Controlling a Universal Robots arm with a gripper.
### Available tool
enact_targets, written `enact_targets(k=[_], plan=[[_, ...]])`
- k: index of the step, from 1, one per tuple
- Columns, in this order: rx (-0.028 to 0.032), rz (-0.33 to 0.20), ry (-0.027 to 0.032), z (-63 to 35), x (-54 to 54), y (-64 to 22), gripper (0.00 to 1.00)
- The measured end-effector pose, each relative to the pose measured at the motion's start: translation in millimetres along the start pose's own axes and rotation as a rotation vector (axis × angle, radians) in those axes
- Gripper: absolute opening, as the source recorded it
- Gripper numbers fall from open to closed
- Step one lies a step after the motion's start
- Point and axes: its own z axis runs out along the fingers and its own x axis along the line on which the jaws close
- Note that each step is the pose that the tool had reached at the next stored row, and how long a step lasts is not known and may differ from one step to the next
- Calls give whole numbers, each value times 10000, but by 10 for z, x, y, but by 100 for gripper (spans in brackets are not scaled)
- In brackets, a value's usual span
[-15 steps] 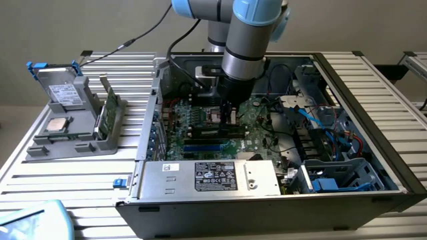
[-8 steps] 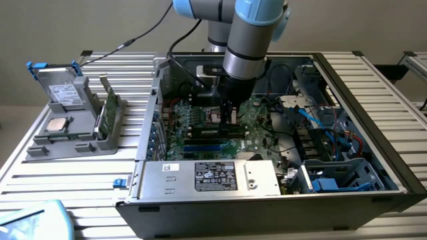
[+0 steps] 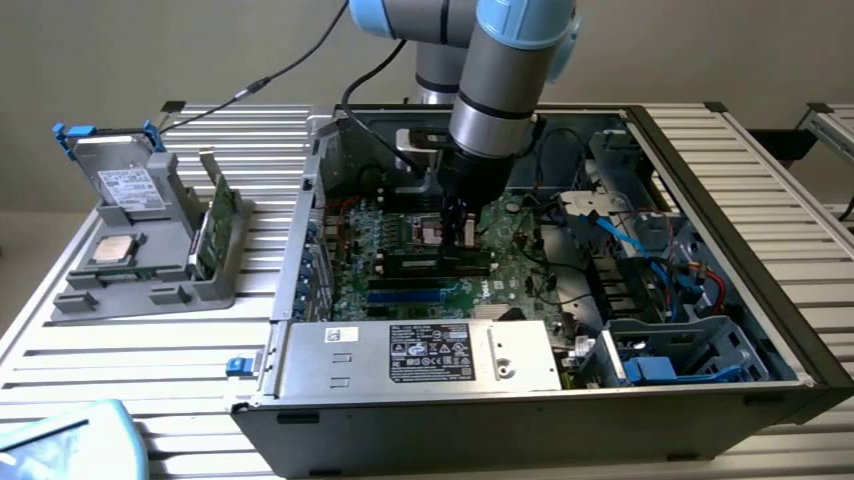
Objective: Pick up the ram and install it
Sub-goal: 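Insert the ram into the slot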
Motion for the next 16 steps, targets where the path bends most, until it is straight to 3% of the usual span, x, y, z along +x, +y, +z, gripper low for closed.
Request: enact_targets(k=[6,16], plan=[[-123,1,76,-5,-22,-27,15],[-473,5,268,-15,-66,-65,15]])
